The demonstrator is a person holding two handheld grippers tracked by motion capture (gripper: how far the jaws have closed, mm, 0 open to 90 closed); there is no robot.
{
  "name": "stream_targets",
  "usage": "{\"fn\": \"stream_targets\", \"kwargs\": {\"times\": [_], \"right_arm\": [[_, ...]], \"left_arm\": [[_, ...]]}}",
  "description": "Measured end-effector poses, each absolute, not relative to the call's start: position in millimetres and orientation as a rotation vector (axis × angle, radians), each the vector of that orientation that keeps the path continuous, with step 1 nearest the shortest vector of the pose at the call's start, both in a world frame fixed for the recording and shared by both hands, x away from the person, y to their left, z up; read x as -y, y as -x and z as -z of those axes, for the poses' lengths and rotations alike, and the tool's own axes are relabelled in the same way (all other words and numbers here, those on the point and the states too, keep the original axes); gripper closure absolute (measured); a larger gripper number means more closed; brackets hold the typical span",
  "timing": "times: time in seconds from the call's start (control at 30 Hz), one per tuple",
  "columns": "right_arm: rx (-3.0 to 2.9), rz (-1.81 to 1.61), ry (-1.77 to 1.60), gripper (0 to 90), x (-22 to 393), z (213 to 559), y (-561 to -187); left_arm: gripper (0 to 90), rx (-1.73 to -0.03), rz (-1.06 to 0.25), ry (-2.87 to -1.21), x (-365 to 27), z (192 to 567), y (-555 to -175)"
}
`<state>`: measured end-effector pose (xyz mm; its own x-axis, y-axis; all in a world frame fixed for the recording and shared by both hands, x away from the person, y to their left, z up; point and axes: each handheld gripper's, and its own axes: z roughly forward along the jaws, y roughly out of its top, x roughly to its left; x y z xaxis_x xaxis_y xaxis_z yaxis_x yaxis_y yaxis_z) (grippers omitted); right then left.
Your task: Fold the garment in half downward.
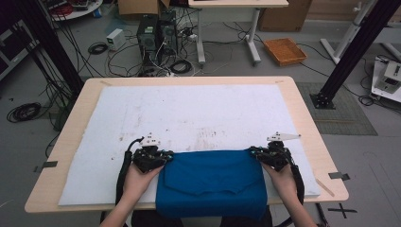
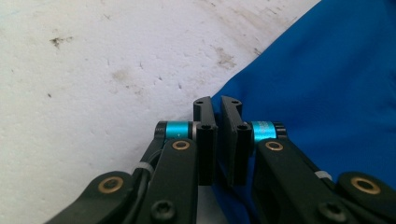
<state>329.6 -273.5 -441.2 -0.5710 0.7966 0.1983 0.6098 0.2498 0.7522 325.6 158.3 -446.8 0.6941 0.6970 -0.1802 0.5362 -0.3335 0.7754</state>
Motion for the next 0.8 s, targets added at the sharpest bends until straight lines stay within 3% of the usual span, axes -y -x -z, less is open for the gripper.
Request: {"fn": "stream_targets", "kwargs": {"times": [0.8], "right_arm": [[-2.214,-1.177,-1.231,84.5,256,417,-421]], "left_arm": [[84.9,-1.024,-0.421,-2.046,-152,422,-419]]}}
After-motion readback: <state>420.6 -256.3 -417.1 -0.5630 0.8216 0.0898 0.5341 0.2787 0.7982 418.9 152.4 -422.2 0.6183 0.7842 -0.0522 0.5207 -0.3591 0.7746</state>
